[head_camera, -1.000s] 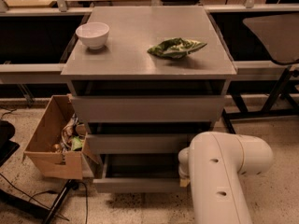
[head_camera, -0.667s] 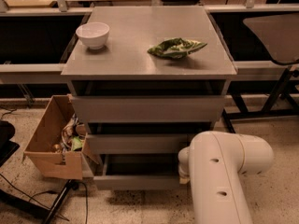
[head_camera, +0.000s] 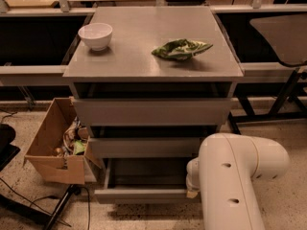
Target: Open bottom drawer
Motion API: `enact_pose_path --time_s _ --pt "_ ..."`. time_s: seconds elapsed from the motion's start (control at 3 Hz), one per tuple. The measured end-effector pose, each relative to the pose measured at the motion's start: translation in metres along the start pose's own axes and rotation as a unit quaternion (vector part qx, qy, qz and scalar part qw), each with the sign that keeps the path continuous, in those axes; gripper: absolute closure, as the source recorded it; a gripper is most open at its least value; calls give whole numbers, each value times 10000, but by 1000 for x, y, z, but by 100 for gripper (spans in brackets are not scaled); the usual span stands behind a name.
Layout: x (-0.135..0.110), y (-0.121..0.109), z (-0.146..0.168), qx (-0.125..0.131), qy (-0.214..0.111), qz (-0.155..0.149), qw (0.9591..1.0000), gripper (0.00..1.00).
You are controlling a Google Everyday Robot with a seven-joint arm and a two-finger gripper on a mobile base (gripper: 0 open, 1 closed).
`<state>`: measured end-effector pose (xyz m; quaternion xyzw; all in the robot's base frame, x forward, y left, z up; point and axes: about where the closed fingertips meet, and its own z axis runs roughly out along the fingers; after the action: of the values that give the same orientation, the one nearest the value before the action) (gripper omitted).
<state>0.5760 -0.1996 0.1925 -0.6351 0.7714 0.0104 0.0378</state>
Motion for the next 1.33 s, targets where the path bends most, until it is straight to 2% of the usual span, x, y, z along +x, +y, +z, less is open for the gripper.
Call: enact_pose_path --time_s 1.0,1.33 --pt "0 0 0 -1 0 0 10000 11" --pt "0 0 0 -1 0 0 10000 0"
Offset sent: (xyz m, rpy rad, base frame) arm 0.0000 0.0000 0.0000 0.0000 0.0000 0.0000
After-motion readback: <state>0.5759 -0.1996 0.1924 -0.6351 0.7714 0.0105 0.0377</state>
